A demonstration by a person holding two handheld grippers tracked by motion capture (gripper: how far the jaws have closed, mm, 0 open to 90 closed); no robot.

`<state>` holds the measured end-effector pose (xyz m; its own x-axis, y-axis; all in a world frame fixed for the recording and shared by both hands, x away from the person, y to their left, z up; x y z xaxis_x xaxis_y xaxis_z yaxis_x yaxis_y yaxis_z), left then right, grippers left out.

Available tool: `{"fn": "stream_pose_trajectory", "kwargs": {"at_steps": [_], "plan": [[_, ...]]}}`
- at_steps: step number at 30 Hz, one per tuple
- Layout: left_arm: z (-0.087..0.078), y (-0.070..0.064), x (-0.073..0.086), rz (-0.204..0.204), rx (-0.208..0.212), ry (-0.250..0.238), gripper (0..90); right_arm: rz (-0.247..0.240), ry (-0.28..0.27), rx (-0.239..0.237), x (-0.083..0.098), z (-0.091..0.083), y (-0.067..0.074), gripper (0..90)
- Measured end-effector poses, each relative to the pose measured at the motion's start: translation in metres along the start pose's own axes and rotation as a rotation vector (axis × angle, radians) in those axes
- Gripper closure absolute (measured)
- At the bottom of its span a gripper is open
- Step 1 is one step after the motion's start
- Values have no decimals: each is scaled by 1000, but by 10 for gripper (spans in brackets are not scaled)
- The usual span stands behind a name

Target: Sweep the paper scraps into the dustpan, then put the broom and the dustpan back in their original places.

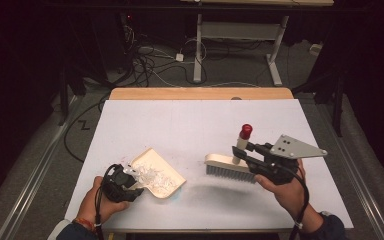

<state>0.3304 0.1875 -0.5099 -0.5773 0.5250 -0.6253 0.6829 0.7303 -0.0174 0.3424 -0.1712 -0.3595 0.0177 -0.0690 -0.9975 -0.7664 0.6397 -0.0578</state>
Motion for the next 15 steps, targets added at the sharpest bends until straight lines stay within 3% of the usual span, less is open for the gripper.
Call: {"fn": "stream_pose_trajectory", "kwargs": {"at_steps": [8, 15], "plan": [[3, 14, -3, -85, -63, -51, 627, 40, 41, 64, 3, -44, -29, 701], [6, 31, -7, -182, -121, -100, 627, 72, 180, 20, 17, -64, -42, 701]]}}
Point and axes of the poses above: each handheld gripper's, and its own axes: z roughly forward along the jaws, x roughly out of its underside, y roughly to its left, the point moved 6 cm from there along z, roughly forward along the jaws, and after that the axes turned 14 degrees about -y, right-handed, at the moved point
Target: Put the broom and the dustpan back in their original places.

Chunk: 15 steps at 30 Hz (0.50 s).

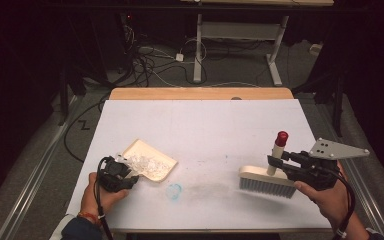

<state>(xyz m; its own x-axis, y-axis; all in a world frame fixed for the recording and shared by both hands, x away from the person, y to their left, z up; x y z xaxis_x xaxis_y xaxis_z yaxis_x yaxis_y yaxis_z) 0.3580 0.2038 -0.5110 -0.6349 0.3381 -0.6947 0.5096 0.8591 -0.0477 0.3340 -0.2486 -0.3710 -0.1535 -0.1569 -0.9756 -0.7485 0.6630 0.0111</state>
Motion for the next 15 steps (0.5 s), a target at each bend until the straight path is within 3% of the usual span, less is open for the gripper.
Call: {"fn": "stream_pose_trajectory", "kwargs": {"at_steps": [4, 7, 10, 13, 15], "plan": [[5, -2, 0, -12, -5, 2, 625, 18, 45, 4, 8, 5, -8, 700], [7, -6, 0, -7, -7, 0, 555, 26, 60, 12, 13, 12, -12, 700], [7, -11, 0, -18, 5, -6, 485, 30, 45, 34, 16, 21, -19, 698], [4, -20, 1, 3, 25, -2, 437, 20, 30, 62, 16, 28, -27, 681], [1, -28, 0, 20, 61, -12, 427, 18, 19, 92, 16, 35, -33, 669]]}}
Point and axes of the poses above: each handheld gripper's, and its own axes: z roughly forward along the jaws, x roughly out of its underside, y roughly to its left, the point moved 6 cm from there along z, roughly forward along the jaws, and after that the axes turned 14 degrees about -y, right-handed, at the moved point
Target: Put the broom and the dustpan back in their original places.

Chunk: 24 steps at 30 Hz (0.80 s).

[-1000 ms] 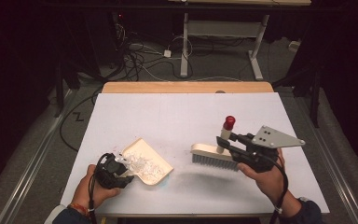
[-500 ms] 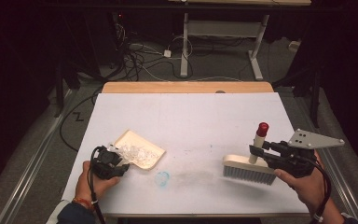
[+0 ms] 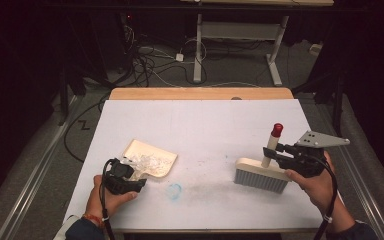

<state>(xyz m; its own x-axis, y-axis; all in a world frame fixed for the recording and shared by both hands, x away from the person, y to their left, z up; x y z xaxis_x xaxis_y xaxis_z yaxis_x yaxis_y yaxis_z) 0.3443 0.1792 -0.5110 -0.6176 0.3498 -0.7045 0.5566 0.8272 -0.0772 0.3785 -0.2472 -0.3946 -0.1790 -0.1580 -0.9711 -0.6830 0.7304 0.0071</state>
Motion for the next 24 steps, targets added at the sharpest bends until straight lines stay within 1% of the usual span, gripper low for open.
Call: {"fn": "stream_pose_trajectory", "kwargs": {"at_steps": [1, 2, 3, 4, 6, 7, 8, 10, 11, 12, 13, 14, 15, 16, 17, 18, 19, 20, 21, 22, 23, 24], "plan": [[-2, -4, 0, 10, 15, -3, 423, 1, -1, 3, 0, 4, -2, 664], [-3, -7, -1, 24, 21, -8, 409, -6, -4, 11, 0, 10, -4, 653], [-5, -11, -2, 46, 24, -15, 403, -18, 2, 33, 0, 16, -7, 643], [-8, -13, -3, 69, 29, -26, 395, -26, 10, 51, 1, 22, -10, 638], [-12, -16, -6, 105, 42, -61, 377, -25, 32, 75, 2, 36, -17, 619], [-13, -17, -7, 132, 30, -73, 356, -22, 43, 98, 2, 43, -21, 607], [-15, -17, -7, 164, 13, -84, 330, -17, 56, 110, 4, 51, -26, 604], [-18, -16, -9, 223, -18, -148, 293, -12, 82, 139, 8, 64, -36, 587], [-19, -15, -9, 244, -30, -178, 248, 11, 97, 146, 11, 71, -40, 572], [-19, -15, -9, 257, -38, -199, 230, 19, 121, 145, 15, 77, -44, 567], [-19, -14, -10, 260, -45, -220, 228, 14, 138, 157, 18, 83, -47, 564], [-20, -14, -11, 264, -43, -235, 214, 3, 154, 189, 22, 88, -52, 550], [-21, -15, -12, 271, -42, -261, 201, -2, 170, 219, 25, 93, -56, 525], [-22, -16, -13, 285, -41, -279, 200, 6, 182, 227, 28, 97, -58, 514], [-23, -17, -14, 294, -44, -299, 200, 1, 182, 239, 31, 100, -59, 491], [-24, -17, -15, 313, -51, -327, 193, -19, 161, 261, 30, 101, -60, 470], [-24, -18, -16, 315, -45, -349, 187, -35, 135, 267, 27, 102, -60, 456], [-23, -19, -15, 314, -42, -364, 187, -54, 115, 279, 24, 101, -59, 432], [-23, -20, -15, 323, -49, -370, 186, -76, 91, 300, 20, 100, -58, 418], [-22, -20, -15, 329, -60, -374, 186, -101, 71, 301, 16, 98, -55, 419], [-21, -21, -14, 318, -57, -375, 188, -107, 60, 281, 13, 95, -51, 417], [-20, -21, -12, 313, -47, -367, 200, -106, 41, 250, 10, 92, -45, 406]]}}
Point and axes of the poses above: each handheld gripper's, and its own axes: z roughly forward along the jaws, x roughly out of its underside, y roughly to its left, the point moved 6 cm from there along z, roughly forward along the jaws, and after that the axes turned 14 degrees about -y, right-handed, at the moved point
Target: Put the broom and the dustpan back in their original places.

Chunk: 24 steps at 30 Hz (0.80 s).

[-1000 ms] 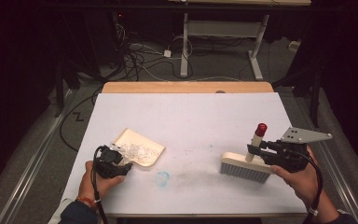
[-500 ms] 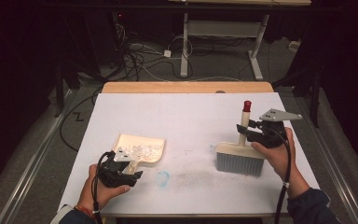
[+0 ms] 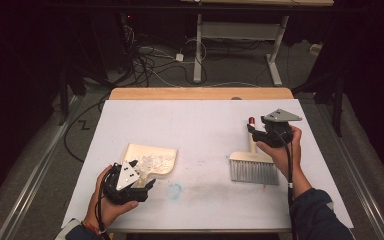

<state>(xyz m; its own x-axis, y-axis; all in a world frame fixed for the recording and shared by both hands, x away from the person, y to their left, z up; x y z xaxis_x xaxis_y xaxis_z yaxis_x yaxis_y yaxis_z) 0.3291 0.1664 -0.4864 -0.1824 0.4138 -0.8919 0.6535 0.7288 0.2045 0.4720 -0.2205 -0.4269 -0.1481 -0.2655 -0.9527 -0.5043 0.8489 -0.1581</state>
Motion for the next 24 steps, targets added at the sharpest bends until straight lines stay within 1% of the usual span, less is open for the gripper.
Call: {"fn": "stream_pose_trajectory", "kwargs": {"at_steps": [1, 2, 3, 4, 5, 6, 7, 8, 9, 10, 11, 12, 13, 14, 15, 17, 18, 19, 20, 21, 22, 23, 24], "plan": [[0, -1, 2, 11, 2, 6, 209, -4, -30, -27, -2, -7, 5, 407], [-1, -2, 3, 27, 0, 9, 209, -26, -58, -44, -4, -16, 11, 405], [-2, -3, 3, 39, 0, 6, 208, -59, -86, -58, -4, -25, 15, 396], [-5, -3, 4, 37, -5, 5, 208, -69, -108, -75, -3, -34, 19, 383], [-7, -2, 5, 40, -16, -6, 208, -68, -132, -102, -2, -45, 23, 373], [-9, -1, 5, 30, -25, -25, 208, -81, -150, -120, 1, -56, 26, 369], [-11, 1, 5, 23, -28, -46, 208, -102, -152, -130, 5, -66, 30, 359], [-13, 2, 6, 18, -34, -57, 204, -116, -148, -140, 9, -75, 33, 343], [-13, 3, 8, 26, -43, -55, 201, -124, -154, -138, 14, -85, 35, 339], [-14, 2, 11, 40, -43, -45, 196, -120, -170, -138, 19, -94, 36, 339], [-13, 2, 13, 47, -41, -43, 188, -107, -173, -138, 24, -102, 37, 317], [-14, 1, 15, 45, -43, -35, 188, -101, -177, -135, 28, -110, 39, 296], [-13, 2, 16, 55, -46, -41, 187, -105, -183, -130, 32, -117, 40, 293], [-13, 1, 17, 52, -47, -35, 183, -110, -181, -134, 35, -122, 42, 292], [-13, 1, 18, 56, -57, -28, 177, -112, -181, -134, 39, -127, 44, 289], [-14, -1, 19, 62, -54, -26, 176, -117, -182, -117, 44, -133, 47, 268], [-15, -2, 19, 58, -55, -19, 176, -111, -177, -118, 46, -135, 48, 258], [-15, -3, 19, 62, -58, -23, 176, -110, -175, -115, 48, -136, 49, 258], [-15, -4, 18, 60, -52, -26, 176, -120, -177, -106, 48, -137, 49, 260], [-15, -4, 18, 58, -45, -27, 176, -119, -174, -110, 48, -138, 49, 260], [-14, -5, 19, 64, -43, -16, 176, -117, -177, -117, 48, -138, 49, 264], [-12, -5, 20, 71, -46, -2, 176, -118, -181, -112, 48, -139, 49, 270], [-12, -5, 20, 72, -44, 1, 176, -118, -177, -114, 47, -138, 49, 270]]}}
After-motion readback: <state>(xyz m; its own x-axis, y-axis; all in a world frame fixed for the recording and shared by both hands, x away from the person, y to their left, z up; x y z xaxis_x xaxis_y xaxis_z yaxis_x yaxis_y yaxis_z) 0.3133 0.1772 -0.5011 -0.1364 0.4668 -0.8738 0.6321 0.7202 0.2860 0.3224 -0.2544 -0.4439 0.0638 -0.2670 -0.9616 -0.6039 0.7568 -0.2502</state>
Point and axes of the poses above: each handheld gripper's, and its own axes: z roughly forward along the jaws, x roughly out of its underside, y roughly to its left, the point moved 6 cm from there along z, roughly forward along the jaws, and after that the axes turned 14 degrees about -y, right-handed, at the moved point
